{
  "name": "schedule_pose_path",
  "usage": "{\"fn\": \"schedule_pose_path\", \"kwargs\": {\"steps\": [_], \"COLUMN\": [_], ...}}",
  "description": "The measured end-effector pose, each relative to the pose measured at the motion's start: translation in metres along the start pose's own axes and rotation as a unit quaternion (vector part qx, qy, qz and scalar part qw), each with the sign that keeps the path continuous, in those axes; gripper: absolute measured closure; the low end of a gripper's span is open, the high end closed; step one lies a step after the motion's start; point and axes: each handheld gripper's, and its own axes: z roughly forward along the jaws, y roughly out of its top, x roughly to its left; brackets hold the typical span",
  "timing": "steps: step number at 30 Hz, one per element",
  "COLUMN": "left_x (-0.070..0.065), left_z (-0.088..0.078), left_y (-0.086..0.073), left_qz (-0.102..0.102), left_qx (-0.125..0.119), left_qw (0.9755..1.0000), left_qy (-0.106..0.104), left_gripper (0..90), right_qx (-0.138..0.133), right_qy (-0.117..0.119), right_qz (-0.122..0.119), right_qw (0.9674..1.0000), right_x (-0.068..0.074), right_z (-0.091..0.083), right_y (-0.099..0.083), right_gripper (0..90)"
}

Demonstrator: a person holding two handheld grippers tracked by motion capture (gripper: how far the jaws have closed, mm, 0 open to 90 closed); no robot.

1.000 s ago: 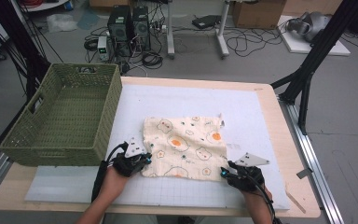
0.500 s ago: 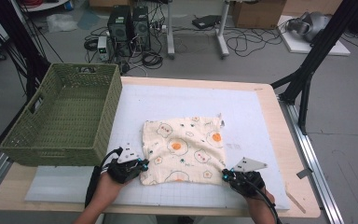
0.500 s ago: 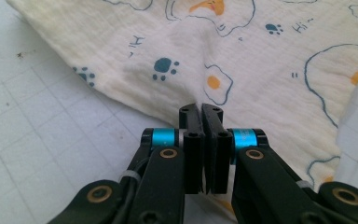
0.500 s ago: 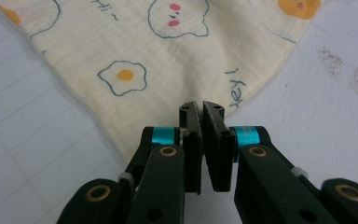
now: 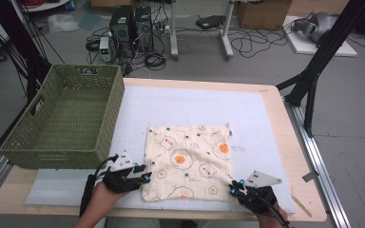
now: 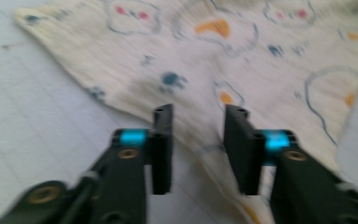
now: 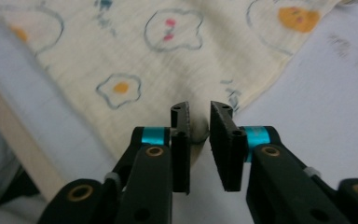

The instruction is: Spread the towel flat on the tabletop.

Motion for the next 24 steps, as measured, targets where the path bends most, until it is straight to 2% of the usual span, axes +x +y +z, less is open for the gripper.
{"fn": "schedule_pose_path", "kwargs": {"steps": [2, 3, 4, 6, 7, 11, 13, 16, 17, 18, 20, 24], "left_x": [0.009, 0.013, 0.017, 0.024, 0.029, 0.044, 0.048, 0.051, 0.052, 0.054, 0.054, 0.055], "left_z": [0.002, 0.003, 0.006, 0.012, 0.016, 0.028, 0.03, 0.032, 0.033, 0.033, 0.033, 0.033], "left_y": [0.007, 0.01, 0.015, 0.021, 0.024, 0.035, 0.037, 0.037, 0.037, 0.037, 0.038, 0.042], "left_qz": [-0.017, -0.02, -0.018, -0.023, -0.025, -0.05, -0.055, -0.055, -0.058, -0.061, -0.071, -0.064], "left_qx": [-0.017, -0.024, -0.027, -0.031, -0.031, -0.036, -0.04, -0.048, -0.047, -0.046, -0.045, -0.036], "left_qw": [0.9996, 0.9994, 0.9992, 0.9988, 0.9987, 0.9971, 0.9965, 0.9959, 0.9956, 0.9953, 0.9946, 0.9955], "left_qy": [0.015, 0.015, 0.022, 0.03, 0.033, 0.044, 0.049, 0.055, 0.057, 0.059, 0.061, 0.06], "left_gripper": [52.0, 51.1, 50.8, 49.1, 47.8, 45.6, 45.2, 45.3, 45.3, 45.2, 45.2, 45.1], "right_qx": [-0.014, -0.018, -0.023, -0.028, -0.027, -0.016, -0.017, -0.014, -0.014, -0.01, 0.002, 0.014], "right_qy": [-0.015, -0.025, -0.036, -0.041, -0.048, -0.041, -0.039, -0.014, -0.005, 0.006, 0.008, 0.019], "right_qz": [0.012, 0.014, 0.023, 0.023, 0.023, 0.03, 0.016, 0.023, 0.026, 0.019, -0.003, -0.007], "right_qw": [0.9997, 0.9994, 0.9988, 0.9985, 0.9982, 0.9986, 0.999, 0.9995, 0.9996, 0.9998, 1.0, 0.9997], "right_x": [-0.005, -0.007, -0.008, -0.012, -0.013, -0.022, -0.022, -0.025, -0.026, -0.026, -0.024, -0.023], "right_z": [0.002, 0.004, 0.007, 0.014, 0.019, 0.041, 0.049, 0.053, 0.052, 0.05, 0.046, 0.034], "right_y": [0.006, 0.009, 0.013, 0.021, 0.024, 0.032, 0.031, 0.027, 0.026, 0.026, 0.026, 0.018], "right_gripper": [64.5, 56.2, 53.3, 48.6, 49.1, 57.6, 65.9, 75.6, 81.9, 88.1, 88.9, 87.6]}}
